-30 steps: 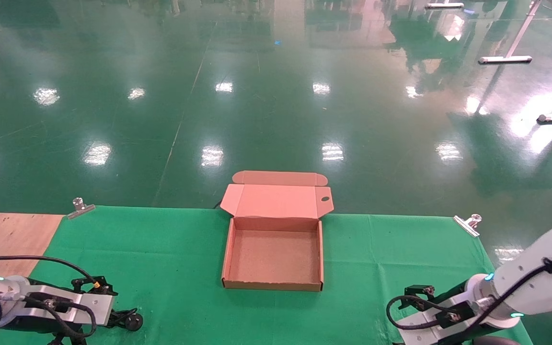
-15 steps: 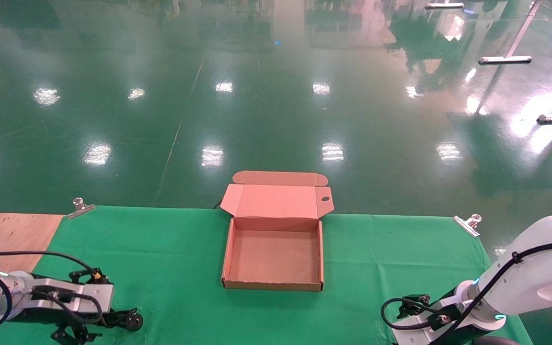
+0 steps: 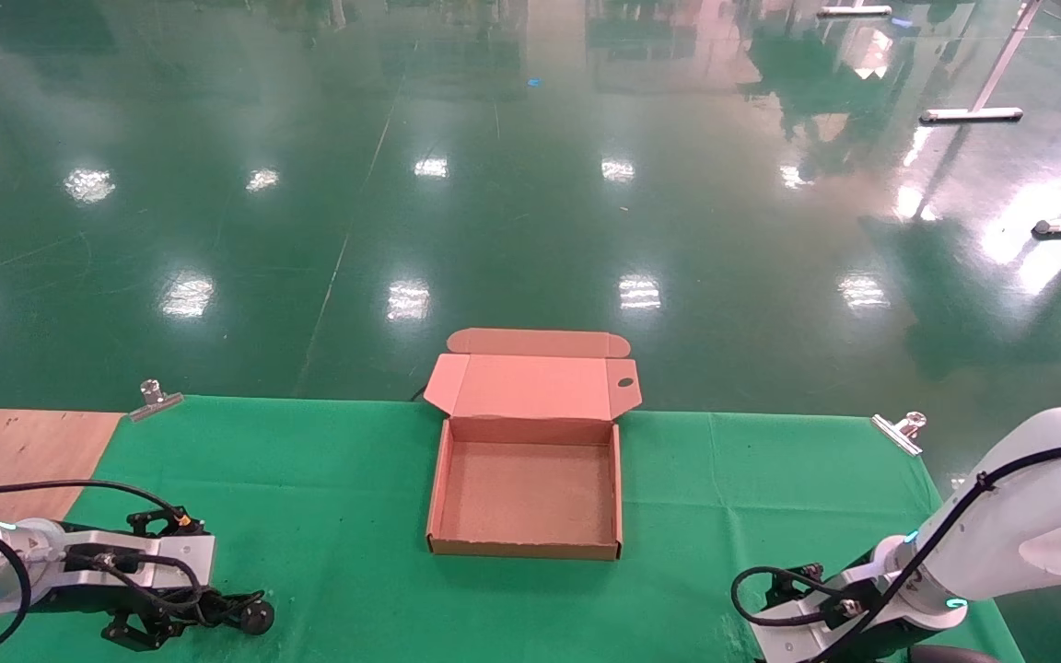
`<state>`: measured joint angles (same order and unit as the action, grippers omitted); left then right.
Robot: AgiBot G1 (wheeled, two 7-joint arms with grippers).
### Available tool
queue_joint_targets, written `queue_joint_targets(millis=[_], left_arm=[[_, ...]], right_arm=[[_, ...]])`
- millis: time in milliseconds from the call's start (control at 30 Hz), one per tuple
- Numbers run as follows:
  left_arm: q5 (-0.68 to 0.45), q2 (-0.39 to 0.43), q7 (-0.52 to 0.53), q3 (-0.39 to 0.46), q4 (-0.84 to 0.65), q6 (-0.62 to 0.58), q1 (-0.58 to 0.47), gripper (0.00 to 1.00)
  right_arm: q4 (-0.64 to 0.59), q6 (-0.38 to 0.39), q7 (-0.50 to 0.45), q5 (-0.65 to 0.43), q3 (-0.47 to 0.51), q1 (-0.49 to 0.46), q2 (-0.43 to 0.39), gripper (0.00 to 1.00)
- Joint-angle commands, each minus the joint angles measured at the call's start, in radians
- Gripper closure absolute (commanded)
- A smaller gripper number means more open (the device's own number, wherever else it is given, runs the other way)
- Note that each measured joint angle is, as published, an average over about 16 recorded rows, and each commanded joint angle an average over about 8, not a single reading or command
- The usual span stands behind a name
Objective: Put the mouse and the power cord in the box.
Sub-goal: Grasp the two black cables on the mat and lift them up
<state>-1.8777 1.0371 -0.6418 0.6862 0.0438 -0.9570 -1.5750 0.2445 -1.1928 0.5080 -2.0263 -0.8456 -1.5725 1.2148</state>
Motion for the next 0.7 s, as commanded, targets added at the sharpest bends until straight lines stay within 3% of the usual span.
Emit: queue_joint_targets(millis=[33, 700], left_arm=[[0.003, -0.002, -0.005, -0.002, -0.008, -0.01, -0.003, 1.0], [0.003, 0.01, -0.03, -0.002, -0.034, -0.004, 0.007, 1.0]], right_arm=[[-0.023, 0.007, 0.011, 0.001, 0.001, -0.003, 0.006, 1.0], [-0.144, 0.044, 0.079, 0.012, 0.009, -0.032, 0.031, 1.0]])
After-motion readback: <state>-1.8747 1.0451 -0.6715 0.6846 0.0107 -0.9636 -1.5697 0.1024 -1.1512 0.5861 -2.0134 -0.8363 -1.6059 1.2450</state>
